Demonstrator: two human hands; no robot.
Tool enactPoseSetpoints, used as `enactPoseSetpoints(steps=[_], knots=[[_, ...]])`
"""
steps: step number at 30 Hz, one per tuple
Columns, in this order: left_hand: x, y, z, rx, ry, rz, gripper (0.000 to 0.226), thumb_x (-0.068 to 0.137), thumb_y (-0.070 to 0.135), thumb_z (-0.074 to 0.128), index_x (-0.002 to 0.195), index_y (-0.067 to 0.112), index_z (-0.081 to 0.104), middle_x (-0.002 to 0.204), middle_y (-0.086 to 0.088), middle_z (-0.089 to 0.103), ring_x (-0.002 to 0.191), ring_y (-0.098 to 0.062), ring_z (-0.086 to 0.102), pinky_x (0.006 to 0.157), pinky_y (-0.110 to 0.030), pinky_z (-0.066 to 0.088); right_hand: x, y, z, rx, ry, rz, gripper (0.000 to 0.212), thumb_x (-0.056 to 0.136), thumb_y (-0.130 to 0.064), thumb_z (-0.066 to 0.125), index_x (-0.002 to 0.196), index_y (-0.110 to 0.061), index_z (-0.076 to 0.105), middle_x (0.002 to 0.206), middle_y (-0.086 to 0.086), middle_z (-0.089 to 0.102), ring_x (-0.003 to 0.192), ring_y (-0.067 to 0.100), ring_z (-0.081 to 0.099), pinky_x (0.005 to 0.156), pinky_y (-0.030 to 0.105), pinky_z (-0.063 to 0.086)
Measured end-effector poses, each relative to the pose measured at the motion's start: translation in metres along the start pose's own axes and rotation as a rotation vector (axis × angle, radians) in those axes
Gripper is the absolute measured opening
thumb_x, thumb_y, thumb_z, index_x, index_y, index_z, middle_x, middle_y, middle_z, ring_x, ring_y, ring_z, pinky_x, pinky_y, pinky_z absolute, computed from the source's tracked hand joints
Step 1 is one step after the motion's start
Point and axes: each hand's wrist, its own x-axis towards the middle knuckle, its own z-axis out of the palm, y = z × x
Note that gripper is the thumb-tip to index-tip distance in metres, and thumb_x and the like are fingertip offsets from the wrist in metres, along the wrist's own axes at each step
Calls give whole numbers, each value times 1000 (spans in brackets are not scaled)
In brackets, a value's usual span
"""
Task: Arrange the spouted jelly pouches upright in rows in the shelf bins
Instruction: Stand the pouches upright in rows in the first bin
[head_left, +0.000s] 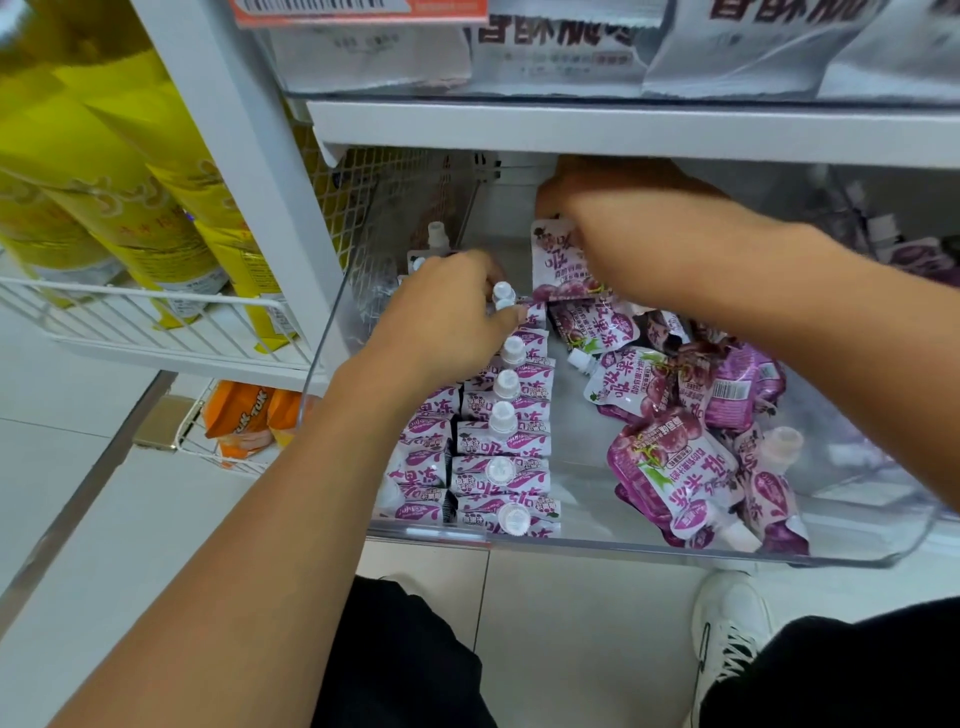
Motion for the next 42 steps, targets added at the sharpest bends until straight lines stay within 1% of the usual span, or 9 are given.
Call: enactPoseSetpoints(steps=[4,11,16,20,23,27,29,36,42], knots=[[0,-3,4,-1,17,10,20,88,38,64,101,23,64,96,0,71,91,-23,66,78,-43,56,-6,-2,-3,21,78,59,32,87,5,47,115,-11,50,71,4,41,56,16,38,49,30,27],[-5,-1,-1,-118,185,-12,30,79,42,77,92,18,66,78,7,68,74,-9,65,73,-33,57,30,-8,27,315,-122,25,16,89,-11,52,101,-15,62,100,6,63,90,27,60,74,31,47],[-1,-4,-1,-117,310,-12,25,91,36,60,102,14,66,88,0,68,80,-16,64,72,-37,56,42,-6,37,189,-358,-57,29,94,-17,58,123,-14,58,118,8,63,98,28,61,82,34,51],[6,0,-1,55,144,48,25,97,29,49,113,16,63,82,-8,63,76,-28,57,64,-35,48,11,15,12,54,-306,-24,47,87,-30,69,128,-15,55,121,10,61,101,28,61,87,36,52],[9,6,-5,173,90,68,24,97,34,47,106,17,62,81,-8,61,79,-29,56,65,-33,43,-18,25,12,-87,-312,61,41,79,-40,75,106,-14,59,93,9,64,76,27,62,68,34,55],[13,14,-7,369,-92,7,37,95,52,44,101,19,59,95,-9,57,95,-30,50,84,-41,41,-18,21,23,115,-253,163,14,83,-22,67,84,-9,60,75,14,61,64,31,61,63,41,57],[15,15,-7,425,-141,-12,41,94,57,44,98,19,58,98,-8,59,94,-30,50,89,-41,38,-17,25,26,172,-152,177,22,86,-19,56,65,-13,53,67,11,54,58,30,55,64,42,56],[9,12,-3,239,-89,-40,29,90,46,55,83,18,51,75,-3,55,74,-30,54,65,-36,42,-26,13,9,127,164,64,25,85,0,56,95,-22,56,102,7,61,85,33,59,74,37,50],[2,5,-3,141,-45,-42,30,87,46,56,97,18,63,85,-3,64,77,-27,60,65,-35,49,2,8,19,361,67,171,19,90,-6,48,91,-23,58,100,5,64,86,25,61,69,28,43]])
